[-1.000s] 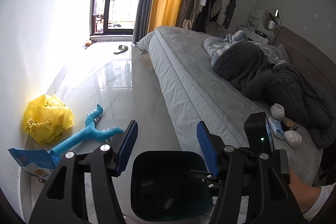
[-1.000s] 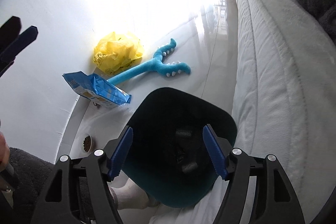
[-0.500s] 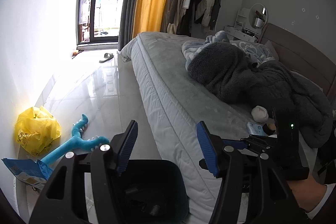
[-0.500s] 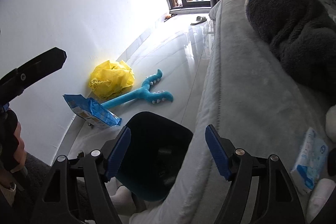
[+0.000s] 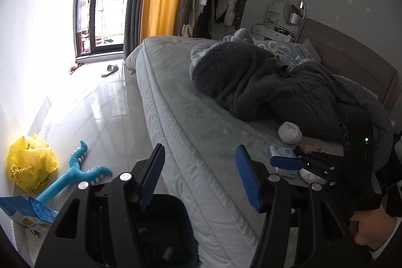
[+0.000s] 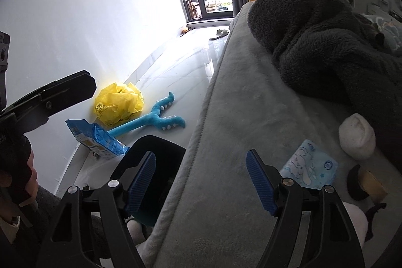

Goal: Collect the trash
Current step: 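Move both tools back toward the blue tissue pack on the bed, then grasp a white tissue ball with right gripper while left grasps blue Cinnamoroll tissue pack, then carry the tissue pack and tissue ball in both grippers over the teal bin, then open both grippers to drop the tissue pack and tissue ball into the bin, then move both tools back toward the tape roll and black pieces on the bed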

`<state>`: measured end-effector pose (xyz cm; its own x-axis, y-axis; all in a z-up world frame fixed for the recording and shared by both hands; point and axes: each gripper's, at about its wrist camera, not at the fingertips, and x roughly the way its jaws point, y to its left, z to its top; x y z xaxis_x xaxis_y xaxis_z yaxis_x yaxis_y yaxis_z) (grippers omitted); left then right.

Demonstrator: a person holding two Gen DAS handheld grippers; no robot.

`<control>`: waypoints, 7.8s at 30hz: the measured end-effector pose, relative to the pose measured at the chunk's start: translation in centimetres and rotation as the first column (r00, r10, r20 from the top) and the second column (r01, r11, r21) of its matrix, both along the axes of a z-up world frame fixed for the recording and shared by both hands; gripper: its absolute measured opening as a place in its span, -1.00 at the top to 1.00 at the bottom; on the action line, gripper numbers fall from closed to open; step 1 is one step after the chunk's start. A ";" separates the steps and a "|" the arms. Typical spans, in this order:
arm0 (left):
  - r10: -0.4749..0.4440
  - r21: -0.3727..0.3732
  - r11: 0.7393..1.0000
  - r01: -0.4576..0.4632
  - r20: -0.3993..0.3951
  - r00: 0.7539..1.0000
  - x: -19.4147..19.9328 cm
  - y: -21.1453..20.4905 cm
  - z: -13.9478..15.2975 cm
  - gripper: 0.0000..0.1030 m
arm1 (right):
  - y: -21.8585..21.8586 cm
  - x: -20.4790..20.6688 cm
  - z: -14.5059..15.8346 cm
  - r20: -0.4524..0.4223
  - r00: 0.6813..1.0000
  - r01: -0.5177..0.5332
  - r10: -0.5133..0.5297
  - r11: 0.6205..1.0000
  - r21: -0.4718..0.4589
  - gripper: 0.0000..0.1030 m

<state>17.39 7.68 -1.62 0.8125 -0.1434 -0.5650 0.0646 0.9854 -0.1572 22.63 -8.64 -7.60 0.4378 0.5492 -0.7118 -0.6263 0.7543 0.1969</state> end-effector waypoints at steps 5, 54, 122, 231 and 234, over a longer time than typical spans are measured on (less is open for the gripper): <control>-0.020 0.007 1.000 0.020 -0.010 1.000 0.6 -1.8 -0.5 -0.25 | -2.5 -0.1 0.1 0.031 0.999 0.018 -0.018 0.999 -0.031 -0.47; -0.177 -0.039 0.984 0.173 -0.185 0.967 7.7 -14.3 -7.3 -0.80 | -15.8 -1.1 -1.7 0.107 0.990 0.109 -0.094 0.984 -0.144 0.37; -0.230 -0.018 0.973 0.232 -0.234 0.945 6.0 -6.0 -8.4 -0.02 | -6.6 2.9 3.4 -0.044 0.993 0.119 -0.111 0.953 0.277 0.37; 0.084 -0.045 0.996 -0.083 0.027 0.996 -2.0 10.6 1.2 -0.84 | 15.2 -2.0 -4.8 -0.165 0.965 -0.204 0.203 0.979 0.011 -0.51; 0.076 -0.054 0.996 -0.074 0.034 0.997 -1.7 9.6 1.6 -0.84 | 13.7 -1.6 -3.8 -0.141 0.972 -0.188 0.190 0.982 0.032 -0.51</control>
